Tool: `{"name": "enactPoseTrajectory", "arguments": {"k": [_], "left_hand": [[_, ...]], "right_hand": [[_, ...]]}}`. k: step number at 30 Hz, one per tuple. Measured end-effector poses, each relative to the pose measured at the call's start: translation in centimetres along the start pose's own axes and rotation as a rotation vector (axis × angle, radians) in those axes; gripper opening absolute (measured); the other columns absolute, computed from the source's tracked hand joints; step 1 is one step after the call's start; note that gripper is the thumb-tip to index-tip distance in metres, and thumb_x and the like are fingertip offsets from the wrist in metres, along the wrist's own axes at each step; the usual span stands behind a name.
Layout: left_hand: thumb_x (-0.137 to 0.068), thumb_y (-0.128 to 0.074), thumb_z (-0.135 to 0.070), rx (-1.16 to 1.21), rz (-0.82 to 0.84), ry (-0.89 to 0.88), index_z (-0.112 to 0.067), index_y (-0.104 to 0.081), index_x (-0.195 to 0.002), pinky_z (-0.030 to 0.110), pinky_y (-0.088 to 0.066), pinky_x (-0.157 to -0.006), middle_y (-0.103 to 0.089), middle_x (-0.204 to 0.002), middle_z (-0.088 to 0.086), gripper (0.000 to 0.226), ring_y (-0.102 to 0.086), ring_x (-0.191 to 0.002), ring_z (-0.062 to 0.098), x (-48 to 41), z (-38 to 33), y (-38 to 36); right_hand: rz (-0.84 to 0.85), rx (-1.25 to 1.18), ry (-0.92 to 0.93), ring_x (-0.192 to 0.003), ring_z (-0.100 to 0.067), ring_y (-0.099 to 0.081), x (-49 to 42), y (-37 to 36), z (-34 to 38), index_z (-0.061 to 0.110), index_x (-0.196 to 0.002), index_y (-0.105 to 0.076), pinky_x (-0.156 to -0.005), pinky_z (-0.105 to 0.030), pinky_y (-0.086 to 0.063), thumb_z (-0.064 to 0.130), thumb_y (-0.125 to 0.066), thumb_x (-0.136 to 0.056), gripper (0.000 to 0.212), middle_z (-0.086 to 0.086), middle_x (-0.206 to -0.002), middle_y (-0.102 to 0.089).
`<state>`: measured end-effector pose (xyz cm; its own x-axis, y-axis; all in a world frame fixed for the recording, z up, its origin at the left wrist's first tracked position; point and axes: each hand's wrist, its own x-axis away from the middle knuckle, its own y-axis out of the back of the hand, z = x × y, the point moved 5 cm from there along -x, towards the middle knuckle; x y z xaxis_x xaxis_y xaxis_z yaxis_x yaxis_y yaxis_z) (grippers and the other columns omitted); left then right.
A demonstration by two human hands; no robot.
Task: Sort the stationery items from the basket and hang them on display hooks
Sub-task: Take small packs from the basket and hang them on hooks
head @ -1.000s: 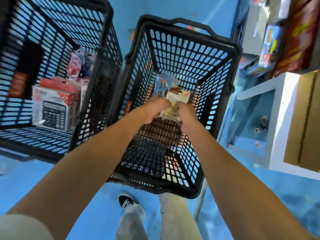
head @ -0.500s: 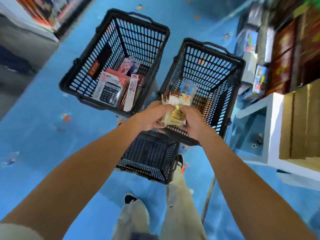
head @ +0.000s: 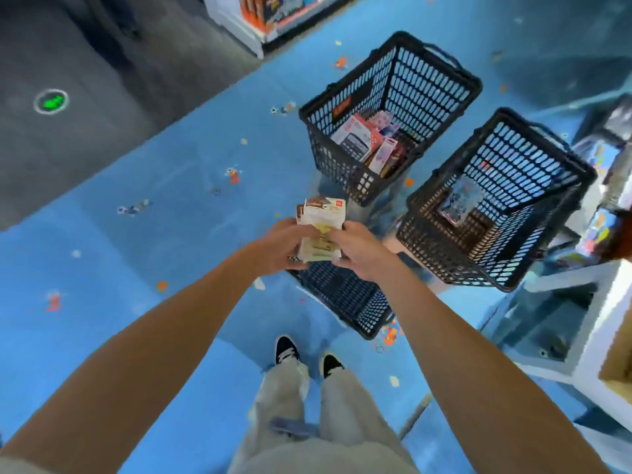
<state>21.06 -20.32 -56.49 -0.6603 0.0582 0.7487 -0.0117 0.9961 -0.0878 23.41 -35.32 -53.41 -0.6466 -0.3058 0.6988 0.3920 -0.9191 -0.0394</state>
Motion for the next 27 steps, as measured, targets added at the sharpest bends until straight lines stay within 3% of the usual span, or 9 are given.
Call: {"name": "enactPoseTrajectory", "arguments": {"k": [4,7,11,15,17,19,22,25,27], "left_hand": [[-0.094,-0.072,-0.016,0.131,-0.124,-0.062,-0.023,-0.069,-0.109,0.039,-0.060,-0.077,-0.078,-0.097,0.000,0.016,-0.073,-0.090,0.023,7.3,4.1,7.2],[-0.091,-0.077,-0.015,0.302,-0.280,-0.102,-0.019,-0.066,-0.116,0.042,-0.060,-0.081,-0.077,-0.103,0.005,0.028,-0.074,-0.090,0.026,13.0,7.8,11.8],[-0.088,-0.080,-0.013,0.493,-0.488,-0.160,-0.017,-0.063,-0.115,0.045,-0.060,-0.083,-0.075,-0.104,0.008,0.033,-0.072,-0.092,0.029,22.3,14.1,16.0],[-0.080,-0.086,-0.016,0.710,-0.694,-0.226,-0.020,-0.066,-0.117,0.039,-0.061,-0.073,-0.074,-0.104,0.006,0.042,-0.073,-0.090,0.027,32.1,21.6,18.8],[-0.078,-0.086,-0.018,0.781,-0.750,-0.276,-0.028,-0.077,-0.102,0.035,-0.060,-0.069,-0.075,-0.099,0.002,0.028,-0.074,-0.083,0.020,36.9,25.2,19.5],[-0.078,-0.086,-0.021,0.857,-0.819,-0.332,-0.034,-0.080,-0.096,0.033,-0.059,-0.067,-0.075,-0.095,-0.002,0.023,-0.073,-0.079,0.015,41.9,28.6,20.3],[-0.061,-0.093,-0.027,0.973,-0.963,-0.450,-0.030,-0.078,-0.103,0.030,-0.056,-0.063,-0.075,-0.097,-0.004,0.045,-0.071,-0.079,0.012,49.4,33.6,22.1],[-0.069,-0.090,-0.023,1.020,-1.087,-0.575,-0.023,-0.076,-0.104,0.025,-0.046,-0.056,-0.072,-0.089,-0.002,0.037,-0.066,-0.072,0.013,57.1,37.7,23.9],[-0.080,-0.086,-0.017,1.042,-1.164,-0.645,-0.016,-0.075,-0.104,0.022,-0.041,-0.047,-0.071,-0.080,0.001,0.026,-0.063,-0.059,0.013,62.0,40.2,24.9]], "right_hand": [[0.193,0.169,0.029,-0.098,-0.023,-0.060,1.5,-8.7,0.2,0.016,-0.120,-0.066,-0.080,-0.038,-0.044,0.012,-0.056,-0.103,0.021,-0.006,-0.110,-0.068],[0.324,0.295,0.080,-0.094,-0.021,-0.062,3.6,-15.1,0.4,0.010,-0.126,-0.064,-0.079,-0.036,-0.047,0.010,-0.062,-0.098,0.027,-0.007,-0.109,-0.067],[0.580,0.475,0.160,-0.077,-0.013,-0.059,7.7,-24.8,-1.1,0.019,-0.099,-0.064,-0.065,-0.025,-0.045,0.005,-0.061,-0.099,0.015,0.001,-0.087,-0.064],[0.795,0.664,0.209,-0.087,-0.020,-0.056,13.3,-34.6,-3.9,0.014,-0.111,-0.063,-0.069,-0.027,-0.044,0.005,-0.060,-0.099,0.015,-0.008,-0.098,-0.062],[0.910,0.734,0.222,-0.087,-0.021,-0.056,16.5,-39.6,-5.6,0.011,-0.118,-0.062,-0.068,-0.026,-0.046,0.002,-0.057,-0.099,0.021,-0.010,-0.099,-0.061],[1.046,0.797,0.235,-0.088,-0.021,-0.056,20.3,-44.8,-7.6,0.016,-0.111,-0.062,-0.067,-0.026,-0.045,-0.001,-0.055,-0.098,0.022,-0.011,-0.100,-0.060],[1.213,0.896,0.263,-0.090,-0.022,-0.058,25.9,-52.7,-10.4,0.021,-0.104,-0.064,-0.072,-0.031,-0.046,-0.002,-0.057,-0.095,0.026,-0.009,-0.099,-0.064],[1.355,0.920,0.245,-0.090,-0.018,-0.066,32.1,-60.6,-13.3,0.016,-0.117,-0.065,-0.083,-0.035,-0.051,0.000,-0.058,-0.095,0.027,-0.001,-0.096,-0.068],[1.421,0.900,0.195,-0.081,-0.011,-0.068,36.1,-64.9,-15.6,0.019,-0.107,-0.063,-0.080,-0.032,-0.051,0.002,-0.057,-0.096,0.021,0.003,-0.089,-0.067]]}}
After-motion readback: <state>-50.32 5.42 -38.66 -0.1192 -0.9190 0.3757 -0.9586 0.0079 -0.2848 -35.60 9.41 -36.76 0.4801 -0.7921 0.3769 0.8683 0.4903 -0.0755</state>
